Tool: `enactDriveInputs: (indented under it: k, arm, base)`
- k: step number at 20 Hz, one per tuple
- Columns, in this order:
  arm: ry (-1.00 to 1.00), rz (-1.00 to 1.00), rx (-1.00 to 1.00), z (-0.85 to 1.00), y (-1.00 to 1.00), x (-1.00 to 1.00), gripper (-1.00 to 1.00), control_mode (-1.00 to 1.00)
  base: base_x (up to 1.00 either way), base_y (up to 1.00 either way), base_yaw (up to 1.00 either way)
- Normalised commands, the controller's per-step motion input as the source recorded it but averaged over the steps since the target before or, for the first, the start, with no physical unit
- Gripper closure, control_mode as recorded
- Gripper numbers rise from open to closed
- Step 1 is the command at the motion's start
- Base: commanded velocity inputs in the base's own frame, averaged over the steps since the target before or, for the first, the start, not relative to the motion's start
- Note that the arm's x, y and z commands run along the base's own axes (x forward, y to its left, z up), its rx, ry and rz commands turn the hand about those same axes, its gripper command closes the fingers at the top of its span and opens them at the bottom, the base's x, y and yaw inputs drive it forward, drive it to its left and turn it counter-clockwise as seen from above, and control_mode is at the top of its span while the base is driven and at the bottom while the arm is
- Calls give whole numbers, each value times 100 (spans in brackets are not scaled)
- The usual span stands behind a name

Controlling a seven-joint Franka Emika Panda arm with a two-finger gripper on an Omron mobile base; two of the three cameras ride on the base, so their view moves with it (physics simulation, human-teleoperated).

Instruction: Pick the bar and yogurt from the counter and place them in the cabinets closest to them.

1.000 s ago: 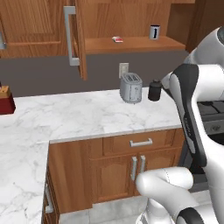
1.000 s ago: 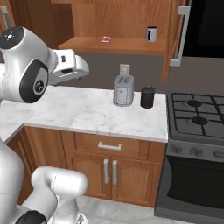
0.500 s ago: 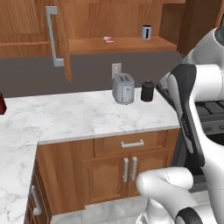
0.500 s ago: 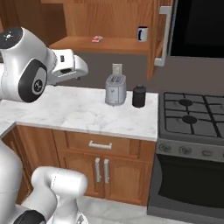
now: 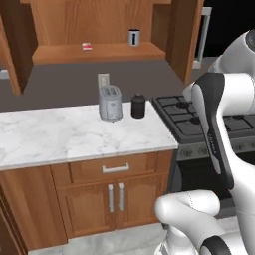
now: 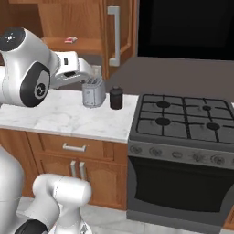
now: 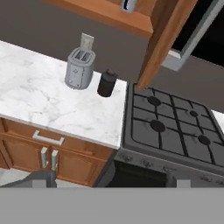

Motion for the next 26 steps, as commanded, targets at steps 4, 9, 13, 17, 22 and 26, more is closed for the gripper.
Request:
enactDriveInputs:
  k: [4,9,13,17,22,26]
  arm:
    - [0,0,0,0,0,0,-100,100]
    - [0,0,0,0,0,0,-100,100]
    - [0,0,0,0,0,0,-100,100]
    - [0,0,0,0,0,0,-100,100]
    - [0,0,0,0,0,0,-100,100]
    - [0,0,0,0,0,0,-100,100]
  base:
    - [-6,-76,-3]
    - [-9,-78,-3]
    - [-9,-79,-3]
    - [-8,-77,-3]
    - [-6,-75,-2]
    - [-3,-72,-1]
